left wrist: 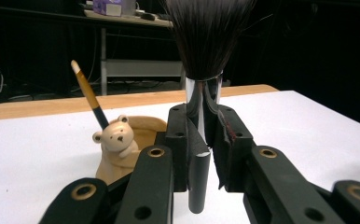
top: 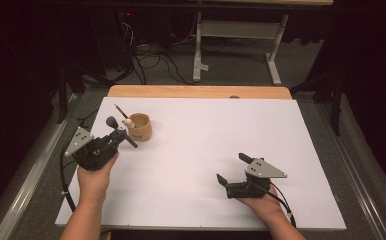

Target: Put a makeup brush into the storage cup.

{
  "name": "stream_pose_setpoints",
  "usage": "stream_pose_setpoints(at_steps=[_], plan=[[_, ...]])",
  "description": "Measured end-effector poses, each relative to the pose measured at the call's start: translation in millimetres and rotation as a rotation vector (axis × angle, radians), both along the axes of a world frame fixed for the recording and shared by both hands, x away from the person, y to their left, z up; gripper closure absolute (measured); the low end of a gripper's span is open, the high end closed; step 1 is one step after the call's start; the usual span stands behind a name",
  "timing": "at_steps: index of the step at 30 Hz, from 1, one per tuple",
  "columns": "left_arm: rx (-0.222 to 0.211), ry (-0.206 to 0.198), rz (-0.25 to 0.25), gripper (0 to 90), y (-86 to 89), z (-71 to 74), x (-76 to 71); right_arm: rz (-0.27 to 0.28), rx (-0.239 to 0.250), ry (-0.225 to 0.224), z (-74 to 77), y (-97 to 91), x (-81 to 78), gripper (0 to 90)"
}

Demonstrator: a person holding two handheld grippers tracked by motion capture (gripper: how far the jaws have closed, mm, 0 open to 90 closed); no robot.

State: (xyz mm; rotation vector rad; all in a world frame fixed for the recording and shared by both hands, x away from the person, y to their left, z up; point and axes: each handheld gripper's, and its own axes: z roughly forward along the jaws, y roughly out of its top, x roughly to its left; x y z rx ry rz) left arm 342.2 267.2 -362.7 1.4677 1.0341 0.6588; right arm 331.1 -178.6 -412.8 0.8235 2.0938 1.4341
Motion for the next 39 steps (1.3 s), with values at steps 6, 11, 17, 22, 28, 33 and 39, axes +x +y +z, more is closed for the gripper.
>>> stream_pose_setpoints(at_steps=[6, 11, 17, 22, 28, 33, 39], plan=[[-0.019, 0.005, 0.016, 76.8, 0.0, 4.6, 10.5, 0.003, 0.006, 0.002, -0.1, -0.6, 0.1, 1.3], [-0.003, -0.001, 0.035, 76.8, -1.1, 10.8, 18.5, 0.006, 0.011, 0.009, -0.7, 0.3, -0.1, 1.3], [0.018, 0.000, 0.047, 76.8, -4.2, 15.0, 29.1, 0.014, 0.003, 0.005, -1.0, 1.0, -0.9, 1.3], [0.028, 0.000, 0.061, 76.9, -6.5, 18.6, 38.7, 0.020, -0.001, 0.000, -0.8, 1.0, -1.1, 1.3], [0.028, -0.002, 0.066, 76.9, -10.0, 20.3, 47.6, 0.016, 0.005, 0.006, 0.0, 0.1, -1.9, 1.3], [0.032, 0.004, 0.071, 76.8, -11.2, 19.8, 52.7, 0.020, 0.000, -0.003, 0.1, -0.3, -1.7, 1.3], [0.033, 0.006, 0.089, 76.8, -11.5, 19.1, 60.8, 0.024, 0.001, -0.005, 0.1, 0.3, -2.5, 1.4]])
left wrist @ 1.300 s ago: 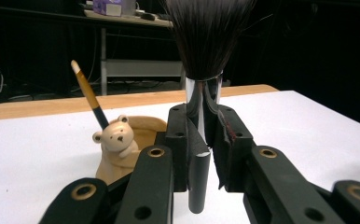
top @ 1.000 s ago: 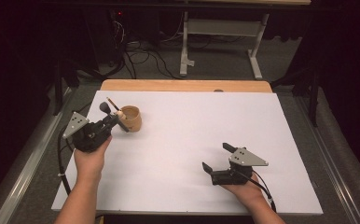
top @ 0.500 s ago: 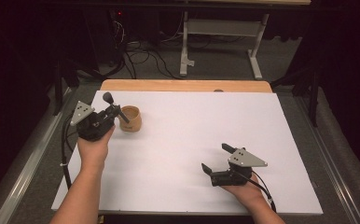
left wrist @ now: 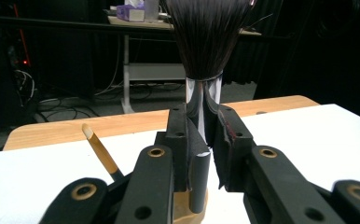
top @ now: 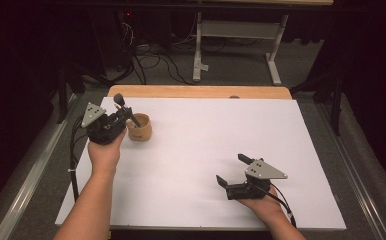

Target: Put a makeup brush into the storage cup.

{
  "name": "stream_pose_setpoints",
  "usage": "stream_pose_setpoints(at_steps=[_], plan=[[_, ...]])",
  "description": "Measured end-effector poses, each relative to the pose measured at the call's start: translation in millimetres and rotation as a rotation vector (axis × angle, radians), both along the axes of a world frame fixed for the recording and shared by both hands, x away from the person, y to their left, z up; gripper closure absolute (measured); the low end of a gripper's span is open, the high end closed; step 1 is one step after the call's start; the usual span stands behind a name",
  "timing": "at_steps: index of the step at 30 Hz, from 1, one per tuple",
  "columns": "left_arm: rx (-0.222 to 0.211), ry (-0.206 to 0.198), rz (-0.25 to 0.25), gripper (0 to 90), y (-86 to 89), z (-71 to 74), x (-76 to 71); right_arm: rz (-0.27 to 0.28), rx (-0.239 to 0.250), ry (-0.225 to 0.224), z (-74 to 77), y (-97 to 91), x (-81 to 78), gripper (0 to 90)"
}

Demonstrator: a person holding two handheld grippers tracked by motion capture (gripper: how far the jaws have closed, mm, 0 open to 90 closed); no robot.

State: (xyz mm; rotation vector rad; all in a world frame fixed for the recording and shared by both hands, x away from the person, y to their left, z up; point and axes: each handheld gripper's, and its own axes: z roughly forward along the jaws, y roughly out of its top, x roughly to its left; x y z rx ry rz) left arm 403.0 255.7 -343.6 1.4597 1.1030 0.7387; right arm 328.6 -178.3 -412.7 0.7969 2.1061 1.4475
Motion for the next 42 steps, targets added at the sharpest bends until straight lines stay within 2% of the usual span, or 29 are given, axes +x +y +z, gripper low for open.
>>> stream_pose_setpoints(at_steps=[7, 18, 24, 42], plan=[[-0.007, 0.011, 0.019, 76.8, 0.8, -2.2, 6.9, 0.001, -0.004, 0.001, -0.4, -0.1, 0.2, 1.5], [0.042, 0.046, 0.022, 76.8, -3.5, -11.8, 14.3, 0.004, -0.003, 0.004, -0.8, 0.8, -0.8, 1.5], [0.054, 0.068, 0.024, 76.8, -4.1, -16.7, 16.6, 0.003, -0.002, 0.004, -0.7, 0.6, -1.0, 1.5], [0.125, 0.102, 0.016, 76.8, -15.8, -25.9, 20.9, 0.011, 0.004, 0.005, -1.7, 2.2, -1.3, 1.5]])
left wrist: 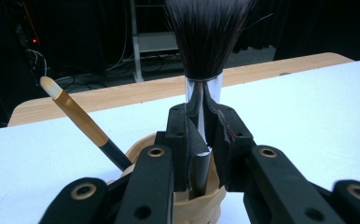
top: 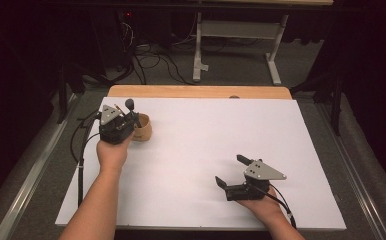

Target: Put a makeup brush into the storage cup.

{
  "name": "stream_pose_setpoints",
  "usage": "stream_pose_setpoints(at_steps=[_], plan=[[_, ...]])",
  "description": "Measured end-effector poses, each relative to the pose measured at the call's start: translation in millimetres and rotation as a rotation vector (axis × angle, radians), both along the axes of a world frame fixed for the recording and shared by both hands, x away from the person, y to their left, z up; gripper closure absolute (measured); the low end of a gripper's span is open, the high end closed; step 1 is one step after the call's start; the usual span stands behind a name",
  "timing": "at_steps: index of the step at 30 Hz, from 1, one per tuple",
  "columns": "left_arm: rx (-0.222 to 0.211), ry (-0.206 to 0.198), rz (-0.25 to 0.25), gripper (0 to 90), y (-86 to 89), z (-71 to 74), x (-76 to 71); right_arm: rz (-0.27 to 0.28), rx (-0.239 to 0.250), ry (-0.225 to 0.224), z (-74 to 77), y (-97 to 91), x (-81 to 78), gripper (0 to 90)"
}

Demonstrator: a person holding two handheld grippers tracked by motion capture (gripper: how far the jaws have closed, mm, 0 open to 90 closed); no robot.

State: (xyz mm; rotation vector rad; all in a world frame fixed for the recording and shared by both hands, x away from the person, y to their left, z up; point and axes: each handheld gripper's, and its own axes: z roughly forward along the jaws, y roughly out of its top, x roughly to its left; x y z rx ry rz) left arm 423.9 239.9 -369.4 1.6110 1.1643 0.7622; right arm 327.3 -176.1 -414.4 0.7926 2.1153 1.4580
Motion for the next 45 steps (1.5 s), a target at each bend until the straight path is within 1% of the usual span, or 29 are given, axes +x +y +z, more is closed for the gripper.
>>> stream_pose_setpoints(at_steps=[3, 5, 12, 13, 15, 16, 20, 26, 28, 30, 33, 38, 39, 45], plan=[[0.004, 0.003, 0.000, 76.7, -1.6, -1.5, 0.8, -0.003, -0.004, 0.008, -0.1, 0.6, -0.5, 1.5], [0.014, 0.014, -0.001, 76.7, -1.7, -2.8, 1.4, 0.000, -0.005, 0.004, -0.2, 1.0, -0.5, 1.5], [0.021, 0.030, 0.005, 76.7, -3.8, -5.8, 3.4, 0.008, -0.005, 0.010, -1.1, 1.8, -0.8, 1.8], [0.024, 0.031, 0.005, 76.7, -4.1, -6.1, 3.6, 0.010, -0.006, 0.004, -1.2, 2.0, -0.5, 1.8], [0.031, 0.035, 0.003, 76.6, -4.8, -6.9, 4.1, 0.009, -0.005, 0.008, -1.2, 2.2, -1.0, 1.8], [0.041, 0.041, 0.003, 76.6, -4.9, -7.3, 4.0, 0.009, -0.006, 0.007, -1.2, 2.2, -1.0, 1.8], [0.062, 0.047, -0.008, 76.5, -6.6, -9.0, 3.9, 0.011, -0.009, 0.008, -1.4, 2.5, -1.1, 1.8], [0.061, 0.047, -0.017, 75.4, -7.8, -9.0, 3.8, 0.015, -0.017, 0.008, -1.7, 3.3, -1.4, 1.8], [0.053, 0.045, -0.025, 71.6, -8.0, -8.7, 3.6, 0.016, -0.018, 0.009, -1.8, 3.7, -1.6, 1.8], [0.050, 0.048, -0.033, 65.6, -8.0, -8.5, 3.3, 0.011, -0.015, 0.014, -2.0, 4.4, -2.1, 1.8], [0.050, 0.047, -0.043, 54.2, -6.9, -7.9, 2.4, 0.019, -0.016, 0.010, -2.3, 4.7, -1.9, 1.8], [0.049, 0.035, -0.048, 40.6, -6.7, -6.4, 0.9, 0.017, -0.017, 0.014, -2.3, 5.1, -2.3, 1.8], [0.050, 0.030, -0.042, 36.2, -6.5, -5.1, -0.3, 0.018, -0.018, 0.009, -2.3, 5.2, -2.0, 1.8], [0.027, 0.022, -0.038, 26.1, -4.4, -2.2, -2.4, 0.018, -0.016, 0.010, -2.3, 6.1, -2.5, 1.8]])
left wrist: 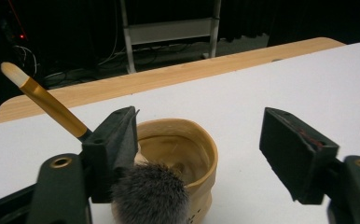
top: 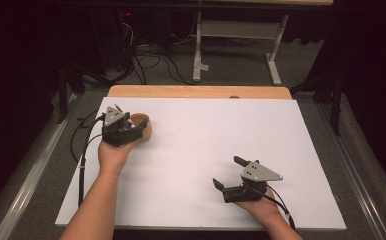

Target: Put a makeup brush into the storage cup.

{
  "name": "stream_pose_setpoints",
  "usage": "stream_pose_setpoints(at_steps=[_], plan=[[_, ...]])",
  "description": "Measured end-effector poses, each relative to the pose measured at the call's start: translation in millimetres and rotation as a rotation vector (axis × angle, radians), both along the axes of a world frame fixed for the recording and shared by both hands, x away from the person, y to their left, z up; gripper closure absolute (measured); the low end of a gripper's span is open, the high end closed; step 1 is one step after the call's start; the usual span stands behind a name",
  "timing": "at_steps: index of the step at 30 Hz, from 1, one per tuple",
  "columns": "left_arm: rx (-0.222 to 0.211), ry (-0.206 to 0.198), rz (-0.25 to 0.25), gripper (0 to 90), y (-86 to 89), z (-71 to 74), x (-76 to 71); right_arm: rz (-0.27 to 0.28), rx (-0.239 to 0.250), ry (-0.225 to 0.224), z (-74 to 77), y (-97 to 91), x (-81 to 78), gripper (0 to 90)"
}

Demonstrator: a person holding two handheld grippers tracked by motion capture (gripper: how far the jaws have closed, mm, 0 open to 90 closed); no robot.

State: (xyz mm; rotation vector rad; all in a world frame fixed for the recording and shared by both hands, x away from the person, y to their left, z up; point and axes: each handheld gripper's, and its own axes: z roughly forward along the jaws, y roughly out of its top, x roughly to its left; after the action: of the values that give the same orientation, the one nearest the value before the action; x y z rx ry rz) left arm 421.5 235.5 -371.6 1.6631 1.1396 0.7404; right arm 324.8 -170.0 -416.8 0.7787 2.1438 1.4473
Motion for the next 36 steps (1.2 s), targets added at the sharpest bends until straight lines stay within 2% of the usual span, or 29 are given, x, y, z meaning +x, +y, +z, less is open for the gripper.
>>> stream_pose_setpoints(at_steps=[6, 10, 12, 14, 18, 26, 28, 36], plan=[[-0.027, -0.001, -0.003, 15.7, 2.1, 3.2, -2.7, -0.004, 0.002, 0.002, 0.2, 0.1, -0.4, 1.9], [-0.035, 0.021, -0.003, 11.4, 3.5, 4.3, -4.9, -0.004, 0.002, -0.001, 0.2, 0.2, -0.3, 1.9], [-0.059, 0.014, 0.004, 9.0, 5.9, 3.4, -7.7, -0.001, -0.001, -0.002, 0.6, 0.2, -0.4, 1.9], [-0.072, 0.028, 0.011, 6.1, 8.9, 1.6, -9.2, 0.002, 0.003, -0.003, 0.7, 0.4, -0.5, 1.8], [-0.066, 0.049, 0.021, 2.0, 13.5, -2.9, -13.3, 0.010, 0.000, -0.010, 0.8, 0.4, -0.3, 1.9], [-0.060, 0.061, 0.005, 0.4, 17.7, -7.8, -23.1, 0.003, -0.007, -0.006, 0.2, 1.0, -0.6, 1.8], [-0.075, 0.059, -0.003, 0.1, 18.4, -8.2, -25.5, 0.007, -0.008, -0.009, 0.0, 1.1, -0.4, 1.9], [-0.075, 0.065, -0.025, 0.4, 12.5, -8.9, -35.0, 0.005, -0.013, -0.010, -0.2, 0.9, -0.9, 1.8]])
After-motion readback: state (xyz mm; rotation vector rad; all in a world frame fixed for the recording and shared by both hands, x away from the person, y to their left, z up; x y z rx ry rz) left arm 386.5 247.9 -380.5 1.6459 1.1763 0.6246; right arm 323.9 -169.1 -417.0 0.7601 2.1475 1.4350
